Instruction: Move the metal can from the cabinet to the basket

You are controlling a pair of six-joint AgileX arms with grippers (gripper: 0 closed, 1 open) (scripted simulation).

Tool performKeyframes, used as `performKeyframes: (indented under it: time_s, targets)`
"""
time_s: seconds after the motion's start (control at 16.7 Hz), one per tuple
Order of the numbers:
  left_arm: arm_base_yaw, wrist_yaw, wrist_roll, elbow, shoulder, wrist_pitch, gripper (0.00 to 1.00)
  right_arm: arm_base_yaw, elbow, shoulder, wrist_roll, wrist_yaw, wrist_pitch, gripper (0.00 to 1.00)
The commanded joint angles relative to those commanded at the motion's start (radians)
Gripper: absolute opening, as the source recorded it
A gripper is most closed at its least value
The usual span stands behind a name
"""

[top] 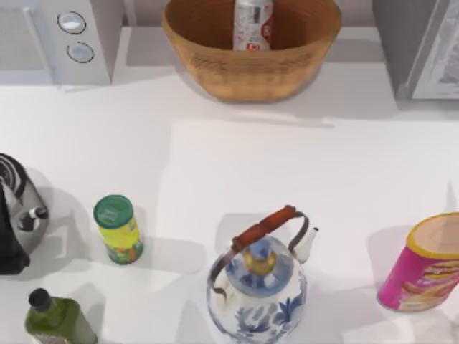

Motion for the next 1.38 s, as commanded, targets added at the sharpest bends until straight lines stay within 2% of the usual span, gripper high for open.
performKeyframes:
  time_s: [0.42,0.72,0.96,1.38]
  targets:
    - [0.000,0.000,0.000,0.000,0.000,0.000,1.00,-0.400,0.138,0.640,0.012,-0.391,0.469,1.00]
    - [0.000,0.000,0.000,0.000,0.000,0.000,1.00,-0.620,0.212,0.975,0.024,-0.600,0.720,1.00]
    - [0.000,0.000,0.000,0.000,0.000,0.000,1.00,-0.700,0.238,1.083,0.028,-0.675,0.811,1.00]
    - [0.000,0.000,0.000,0.000,0.000,0.000,1.00,-0.699,0.246,1.083,0.028,-0.677,0.800,1.00]
